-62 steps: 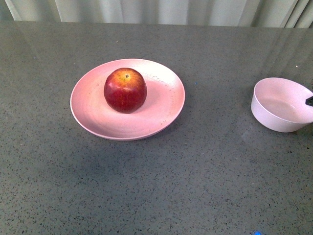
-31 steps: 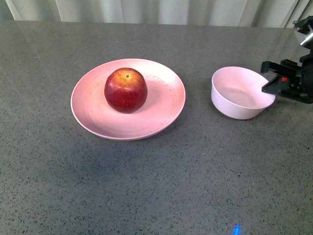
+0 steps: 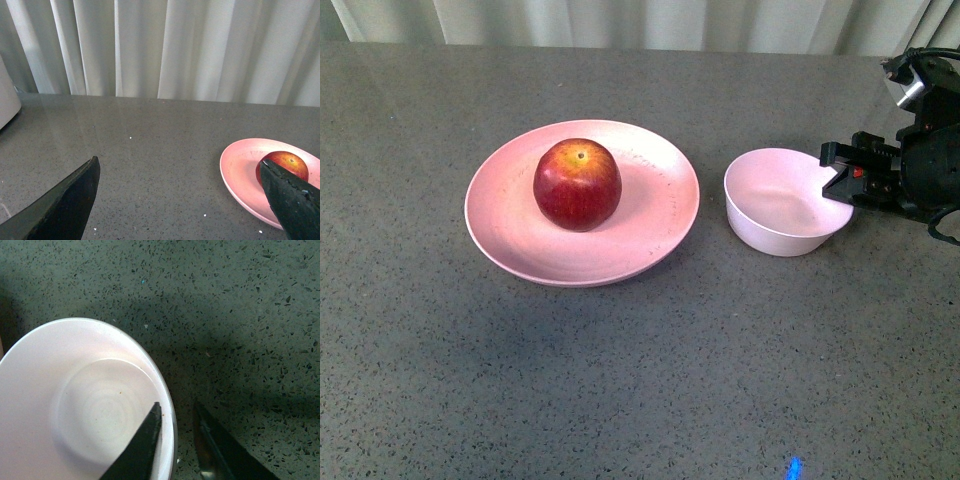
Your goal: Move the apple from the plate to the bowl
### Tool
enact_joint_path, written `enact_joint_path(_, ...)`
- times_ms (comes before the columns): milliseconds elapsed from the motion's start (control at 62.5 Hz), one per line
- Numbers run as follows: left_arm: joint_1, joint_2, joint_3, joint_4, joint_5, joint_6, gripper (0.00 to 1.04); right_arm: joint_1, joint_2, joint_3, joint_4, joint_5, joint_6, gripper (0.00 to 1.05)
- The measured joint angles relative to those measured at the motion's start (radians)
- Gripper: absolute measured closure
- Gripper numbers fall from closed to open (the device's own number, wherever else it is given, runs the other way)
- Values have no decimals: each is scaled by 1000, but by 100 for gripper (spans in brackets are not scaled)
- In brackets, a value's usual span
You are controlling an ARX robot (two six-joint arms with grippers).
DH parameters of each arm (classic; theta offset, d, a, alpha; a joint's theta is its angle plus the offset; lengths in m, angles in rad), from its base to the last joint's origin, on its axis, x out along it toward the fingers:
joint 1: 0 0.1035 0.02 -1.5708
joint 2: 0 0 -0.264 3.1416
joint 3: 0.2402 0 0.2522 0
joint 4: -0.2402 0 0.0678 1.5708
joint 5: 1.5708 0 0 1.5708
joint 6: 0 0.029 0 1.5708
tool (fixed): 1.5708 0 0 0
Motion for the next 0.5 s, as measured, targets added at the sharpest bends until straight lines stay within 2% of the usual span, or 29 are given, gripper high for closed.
enact_joint_path(176,0,0,0,0,0,0,9,-48,-113,-66,74,3,0,41)
enact_joint_path(384,0,0,0,0,0,0,9,-118,-351,-183,148,2,-28,10)
enact_joint_path(432,0,0,0,0,0,0,9,-137,-409,-217,155,1,-33,8)
enact_joint_path(496,0,0,0,0,0,0,9,-158,-468,-315,349,70,-87,16)
